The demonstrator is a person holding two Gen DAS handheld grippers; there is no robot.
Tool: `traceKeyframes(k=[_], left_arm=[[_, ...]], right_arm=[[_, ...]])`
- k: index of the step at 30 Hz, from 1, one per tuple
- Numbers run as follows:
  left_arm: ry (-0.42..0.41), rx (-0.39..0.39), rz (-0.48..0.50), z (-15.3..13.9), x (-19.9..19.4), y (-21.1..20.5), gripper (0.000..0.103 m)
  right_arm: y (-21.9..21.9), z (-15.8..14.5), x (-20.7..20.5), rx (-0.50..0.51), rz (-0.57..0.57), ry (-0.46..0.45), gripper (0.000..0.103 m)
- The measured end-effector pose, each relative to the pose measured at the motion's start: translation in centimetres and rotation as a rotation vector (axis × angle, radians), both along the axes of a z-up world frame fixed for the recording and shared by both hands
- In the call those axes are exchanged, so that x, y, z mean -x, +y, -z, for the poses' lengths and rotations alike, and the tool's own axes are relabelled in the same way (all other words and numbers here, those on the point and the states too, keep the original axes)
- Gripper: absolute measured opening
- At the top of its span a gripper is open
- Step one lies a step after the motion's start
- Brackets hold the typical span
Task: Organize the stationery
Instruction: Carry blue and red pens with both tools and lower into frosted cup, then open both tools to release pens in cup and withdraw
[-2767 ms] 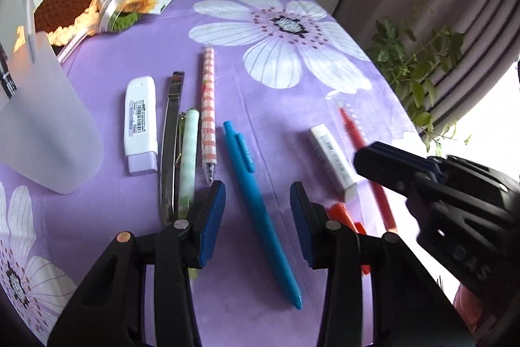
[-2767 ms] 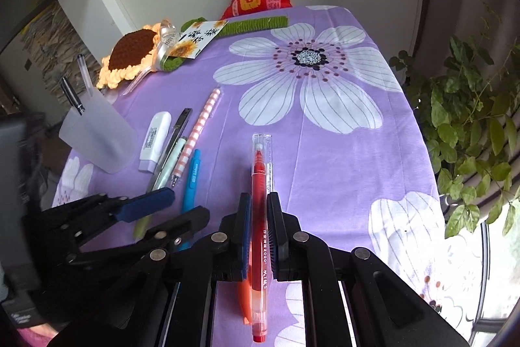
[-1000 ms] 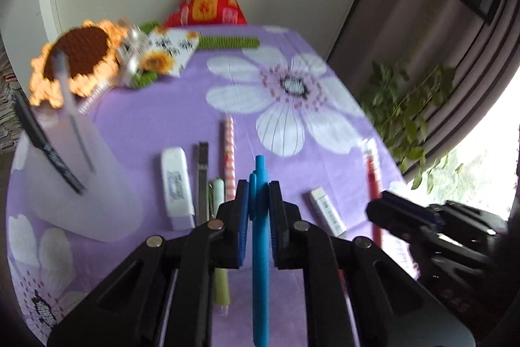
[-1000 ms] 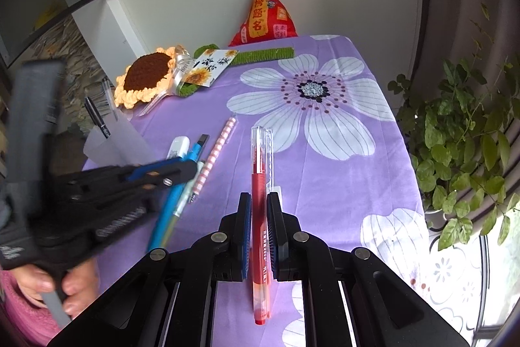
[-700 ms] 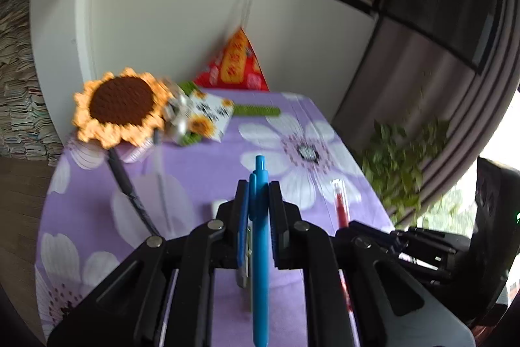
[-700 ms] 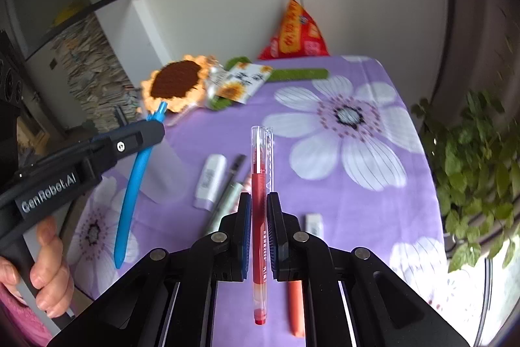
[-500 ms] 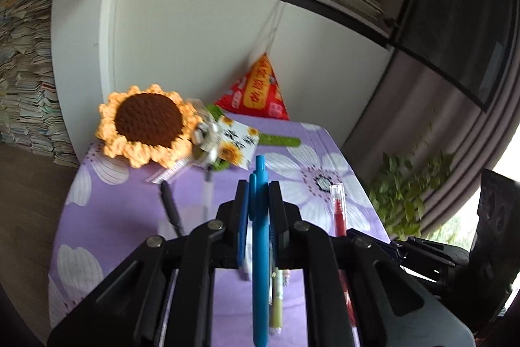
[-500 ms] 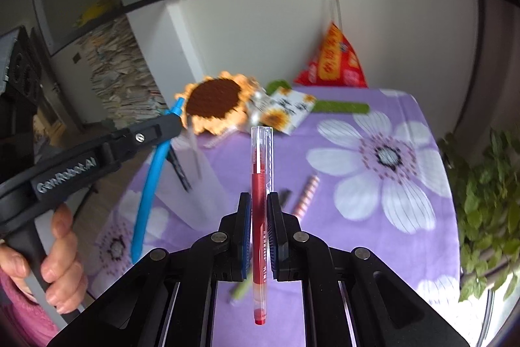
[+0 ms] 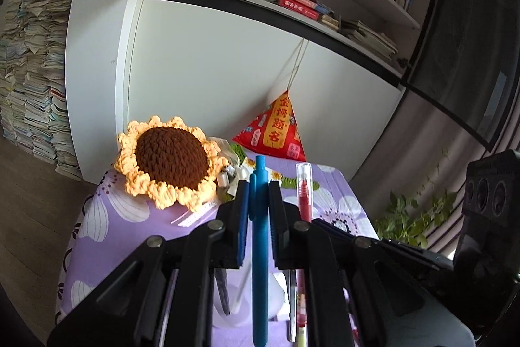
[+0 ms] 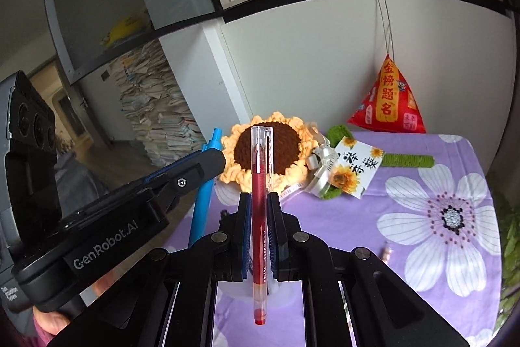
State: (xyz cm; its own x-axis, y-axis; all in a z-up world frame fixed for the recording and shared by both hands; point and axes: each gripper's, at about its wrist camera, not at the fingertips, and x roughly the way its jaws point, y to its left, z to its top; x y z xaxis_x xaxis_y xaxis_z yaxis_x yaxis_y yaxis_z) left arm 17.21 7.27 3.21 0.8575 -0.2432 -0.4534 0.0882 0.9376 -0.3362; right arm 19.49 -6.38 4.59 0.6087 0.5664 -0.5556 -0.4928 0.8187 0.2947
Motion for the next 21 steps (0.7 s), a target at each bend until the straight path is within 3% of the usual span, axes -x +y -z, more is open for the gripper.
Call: traceKeyframes(k=[8, 21], left_arm=[[-0.014, 0.021, -0.012, 0.7, -1.0, 1.1, 0.009], [0.020, -0.003, 0.000, 2.2, -0.8, 1.4, 0.009]], right_arm=[[0.5, 1.3, -1.7, -0.078, 0.016, -0.019, 0.010], [1.4, 3.7, -1.5, -0.029, 0.023, -0.028, 0.010]])
